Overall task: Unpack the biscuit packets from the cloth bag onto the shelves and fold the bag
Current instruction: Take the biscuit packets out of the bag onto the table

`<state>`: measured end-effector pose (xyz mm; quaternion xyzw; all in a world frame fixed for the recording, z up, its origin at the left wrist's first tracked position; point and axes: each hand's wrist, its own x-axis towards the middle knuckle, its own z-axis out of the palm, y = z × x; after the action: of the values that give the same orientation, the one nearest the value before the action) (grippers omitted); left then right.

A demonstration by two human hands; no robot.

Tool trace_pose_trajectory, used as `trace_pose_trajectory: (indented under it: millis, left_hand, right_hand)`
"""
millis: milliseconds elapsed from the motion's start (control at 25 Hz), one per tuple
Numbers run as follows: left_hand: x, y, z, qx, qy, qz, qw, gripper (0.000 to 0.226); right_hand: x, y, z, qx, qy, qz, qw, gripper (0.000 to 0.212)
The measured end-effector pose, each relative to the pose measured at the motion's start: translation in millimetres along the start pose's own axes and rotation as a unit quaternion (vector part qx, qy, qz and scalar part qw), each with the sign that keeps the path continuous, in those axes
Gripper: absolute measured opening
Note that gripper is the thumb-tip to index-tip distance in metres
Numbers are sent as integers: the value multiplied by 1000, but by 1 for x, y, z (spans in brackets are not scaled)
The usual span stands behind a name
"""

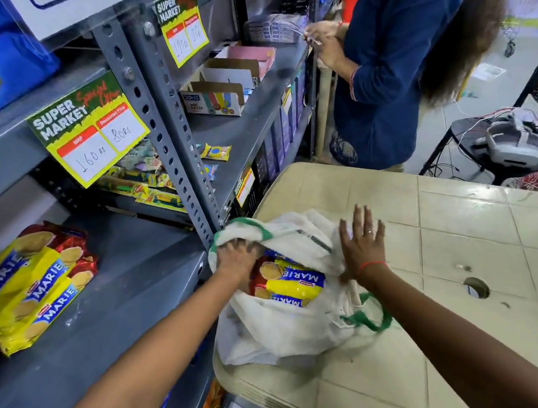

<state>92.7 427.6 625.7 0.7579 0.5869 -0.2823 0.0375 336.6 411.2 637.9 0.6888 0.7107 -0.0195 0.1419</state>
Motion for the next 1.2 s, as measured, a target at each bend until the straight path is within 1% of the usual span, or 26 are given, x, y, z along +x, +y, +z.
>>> trace_pose_trajectory:
  millis: [40, 80, 120, 160, 200, 240, 280, 320, 360, 400, 440, 480, 520, 560, 600, 680, 760, 840, 920, 1000, 1080, 1120, 1200]
  left_hand:
    - [1, -6, -1, 1, -19, -4, 1000, 106]
    - [1, -7, -3, -9, -34, 10, 999, 104]
    - [2, -5, -7, -28, -31, 38, 998, 102]
    - [2, 0, -13, -51, -8, 72, 996, 97]
    - [4, 7, -19, -71, 33, 104, 992, 90]
    - [7, 14, -25, -85, 81, 124, 985, 84]
    - [10, 19, -31, -92, 123, 131, 979, 84]
    - [14, 20, -37, -94, 147, 126, 977, 90]
    - [19, 18, -43, -94, 154, 115, 977, 97]
    - [23, 13, -48, -99, 148, 98, 979, 103]
    - [26, 8, -51, -103, 137, 80, 982, 109]
    - [29, 3, -53, -103, 124, 66, 985, 115]
    - [28, 1, -53, -91, 107, 59, 988, 121]
    - [27, 1, -52, -64, 88, 54, 993, 125]
    - [26, 3, -48, -29, 66, 47, 996, 128]
    - [24, 8, -35, 39, 16, 21, 999, 133]
    - [26, 4, -32, 65, -15, -4, 998, 133]
    - [30, -6, -38, 67, -17, -21, 997, 118]
    - [34, -15, -44, 79, -10, -39, 996, 104]
    - [33, -15, -41, 98, -33, -37, 994, 102]
    - [24, -5, -25, 108, -76, -18, 991, 95]
    - [20, 0, -16, 114, -88, -11, 989, 92]
    - [14, 5, -6, 105, -88, -1, 991, 91]
  right_hand:
    - [1, 6, -3, -9, 5, 22, 1000, 96]
    - [3, 8, -4, -4, 22, 22, 1000, 82]
    - [5, 4, -4, 19, 50, -5, 999, 73]
    - [3, -7, -7, 45, 77, -59, 994, 67]
    - [-2, -21, -9, 69, 119, -129, 982, 61]
    - [-7, -36, -7, 90, 184, -205, 957, 53]
    - [-11, -49, 0, 99, 229, -262, 932, 43]
    - [-17, -60, 5, 97, 237, -296, 920, 36]
    - [-19, -66, 8, 97, 225, -298, 922, 34]
    - [-15, -66, 11, 98, 216, -265, 934, 37]
    - [-8, -60, 13, 92, 195, -205, 955, 47]
    - [-2, -52, 15, 83, 137, -147, 976, 63]
    - [4, -41, 15, 75, 81, -101, 989, 80]
    - [10, -31, 15, 68, 44, -73, 994, 98]
    - [14, -23, 14, 63, 24, -58, 996, 114]
    - [21, -8, 15, 59, -6, -48, 997, 131]
    - [26, 5, 14, 54, -51, -46, 996, 136]
    - [31, 14, 12, 37, -90, -42, 994, 135]
    - [38, 18, 9, 18, -109, -31, 993, 130]
    - [44, 20, 7, 12, -147, -9, 989, 126]
    - [45, 21, 10, 20, -180, 8, 983, 124]
    - [44, 22, 13, 32, -181, 11, 983, 123]
    - [40, 26, 17, 76, -165, 6, 983, 126]
